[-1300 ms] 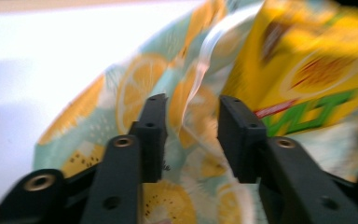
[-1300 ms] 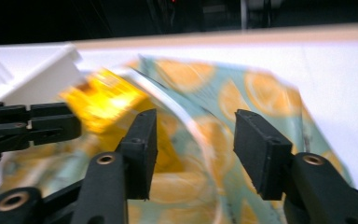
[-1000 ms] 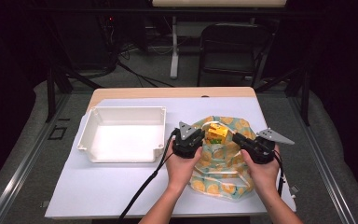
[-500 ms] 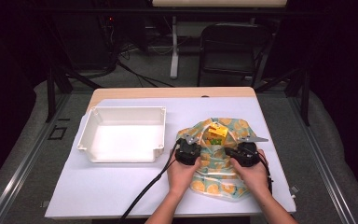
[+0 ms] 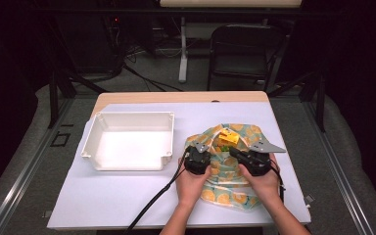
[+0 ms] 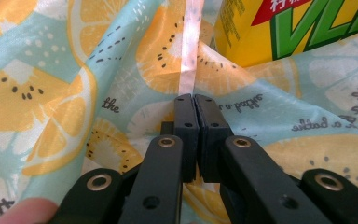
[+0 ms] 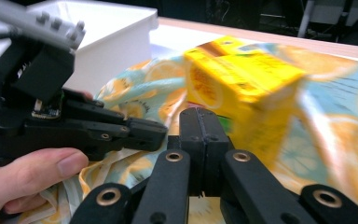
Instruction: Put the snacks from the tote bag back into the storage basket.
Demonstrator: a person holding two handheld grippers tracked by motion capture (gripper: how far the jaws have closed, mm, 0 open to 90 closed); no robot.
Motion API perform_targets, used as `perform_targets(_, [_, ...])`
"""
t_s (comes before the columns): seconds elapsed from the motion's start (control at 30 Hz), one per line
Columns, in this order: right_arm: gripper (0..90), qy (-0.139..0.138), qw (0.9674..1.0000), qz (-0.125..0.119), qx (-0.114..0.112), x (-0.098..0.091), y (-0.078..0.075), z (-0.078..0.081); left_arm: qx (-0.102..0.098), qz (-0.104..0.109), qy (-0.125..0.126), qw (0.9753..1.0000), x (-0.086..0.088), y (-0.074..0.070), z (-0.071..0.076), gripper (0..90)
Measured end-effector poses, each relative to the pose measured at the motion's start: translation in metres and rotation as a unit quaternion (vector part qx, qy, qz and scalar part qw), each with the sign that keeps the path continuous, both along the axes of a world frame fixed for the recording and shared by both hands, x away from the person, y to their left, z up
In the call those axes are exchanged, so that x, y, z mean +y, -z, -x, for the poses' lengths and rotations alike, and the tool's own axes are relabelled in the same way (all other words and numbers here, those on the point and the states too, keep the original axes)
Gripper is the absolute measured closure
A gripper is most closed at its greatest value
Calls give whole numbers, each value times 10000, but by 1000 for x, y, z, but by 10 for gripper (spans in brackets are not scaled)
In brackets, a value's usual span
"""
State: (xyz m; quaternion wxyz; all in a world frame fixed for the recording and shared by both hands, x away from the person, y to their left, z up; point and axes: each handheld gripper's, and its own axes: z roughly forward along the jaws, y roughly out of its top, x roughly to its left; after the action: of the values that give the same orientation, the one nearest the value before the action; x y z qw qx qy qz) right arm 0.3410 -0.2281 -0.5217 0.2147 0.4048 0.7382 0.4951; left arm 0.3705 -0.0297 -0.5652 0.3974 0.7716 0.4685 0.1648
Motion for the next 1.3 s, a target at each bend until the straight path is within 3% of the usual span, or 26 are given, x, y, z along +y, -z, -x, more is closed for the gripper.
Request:
perform_targets(0.07, [900, 204, 9997, 96, 117, 7, 6, -8, -46, -14, 6, 10000, 0, 0, 1, 883])
perform_targets(0.17, [900, 325, 9966, 279, 706, 8, 19, -17, -54, 64, -7, 10000, 2, 0, 2, 882])
perform_targets(0.2, [900, 329, 9943, 493, 888, 10, 25, -17, -50, 84, -5, 10000, 2, 0, 2, 882])
perform_targets(0.33, [900, 330, 9861, 813, 1412, 10, 40, -15, -29, 96, -13, 9999, 3, 0, 1, 880])
perform_targets(0.4, [900, 343, 9868, 631, 1454, 6, 41, -14, -26, 85, 6, 10000, 2, 0, 2, 879])
perform_targets(0.47, [900, 344, 9851, 626, 1567, 4, 39, -13, -9, 93, 7, 10000, 2, 0, 1, 879])
perform_targets(0.57, [806, 195, 9887, 422, 1422, -1, 33, -6, 23, 107, 13, 9999, 3, 0, 1, 879])
perform_targets(0.63, [749, 102, 9924, 110, 1221, -7, 23, -1, 13, 102, 16, 9999, 3, 0, 1, 880])
perform_targets(0.73, [656, 80, 9971, -17, 761, -18, 6, 5, 41, 82, 30, 10000, 3, 0, 1, 881])
perform_targets(0.87, [515, 175, 9991, -175, 338, -28, -6, 3, 18, 87, 6, 10000, 2, 0, 1, 891])
perform_targets(1.03, [371, 153, 9996, -86, 230, -30, -8, -14, 54, 60, 27, 10000, 1, 0, 1, 900])
perform_targets(1.3, [346, 24, 9995, -22, 314, -23, 7, -36, 78, 52, 42, 9999, 1, 0, 0, 900])
